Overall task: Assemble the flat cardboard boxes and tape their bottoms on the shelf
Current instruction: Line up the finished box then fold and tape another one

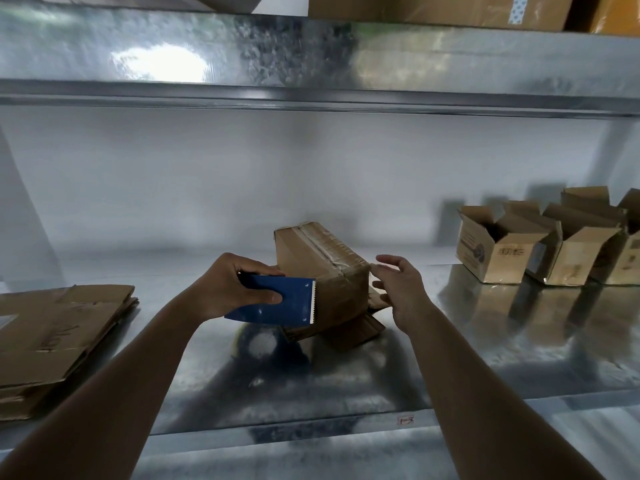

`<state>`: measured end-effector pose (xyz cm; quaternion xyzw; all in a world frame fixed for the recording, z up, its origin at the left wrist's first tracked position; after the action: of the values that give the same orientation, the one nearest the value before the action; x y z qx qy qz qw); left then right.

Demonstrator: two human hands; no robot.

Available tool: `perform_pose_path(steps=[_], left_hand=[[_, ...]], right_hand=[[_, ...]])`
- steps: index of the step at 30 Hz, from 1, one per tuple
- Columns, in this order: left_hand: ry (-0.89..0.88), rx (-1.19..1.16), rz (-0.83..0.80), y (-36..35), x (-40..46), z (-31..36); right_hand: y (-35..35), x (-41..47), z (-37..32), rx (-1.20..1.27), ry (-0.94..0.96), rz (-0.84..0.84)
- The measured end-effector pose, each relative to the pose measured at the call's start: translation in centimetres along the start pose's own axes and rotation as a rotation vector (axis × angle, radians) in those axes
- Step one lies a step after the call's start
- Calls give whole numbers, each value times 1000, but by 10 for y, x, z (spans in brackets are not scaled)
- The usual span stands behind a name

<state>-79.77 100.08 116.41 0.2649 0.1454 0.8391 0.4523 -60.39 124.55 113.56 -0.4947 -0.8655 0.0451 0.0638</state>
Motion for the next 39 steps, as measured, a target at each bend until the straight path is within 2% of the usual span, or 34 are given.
perform_pose_path(steps=[3,8,11,14,16,19,27,31,39], left_hand=[[11,-7,9,-2,1,0],[9,-14,20,-3,-1,-1],[5,-4,24,-3,-2,1],[5,-23,35,-4,-4,1],[0,-32,35,-5,-7,3],[-20,-24,49,-7,-11,8],[3,-84,272,12,-34,1],[28,-43,330,8,-40,3],[219,48,443,14,-52,-10]], right_hand=[[-4,-6,1,-135,261,152],[-14,-15,5,-522,698,223],[-22,-19,12,-690,816,79],[-29,-19,15,-971,918,-39],[-33,-20,15,-1058,1032,-190],[-33,-19,16,-1085,986,-329],[-30,-21,20,-1037,964,-313],[-35,-20,21,-1011,931,-290],[-43,-29,12,-956,878,-246]])
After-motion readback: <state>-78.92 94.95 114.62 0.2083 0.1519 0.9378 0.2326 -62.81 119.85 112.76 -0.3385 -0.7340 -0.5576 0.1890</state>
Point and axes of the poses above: each hand's wrist, its own x-axis towards the middle knuckle, its own y-axis out of the back of the hand, z = x × y, the point moved 1 cm from there along x, towards the middle knuckle, and after that the axes turned 4 degrees about y, right-handed, at the moved point
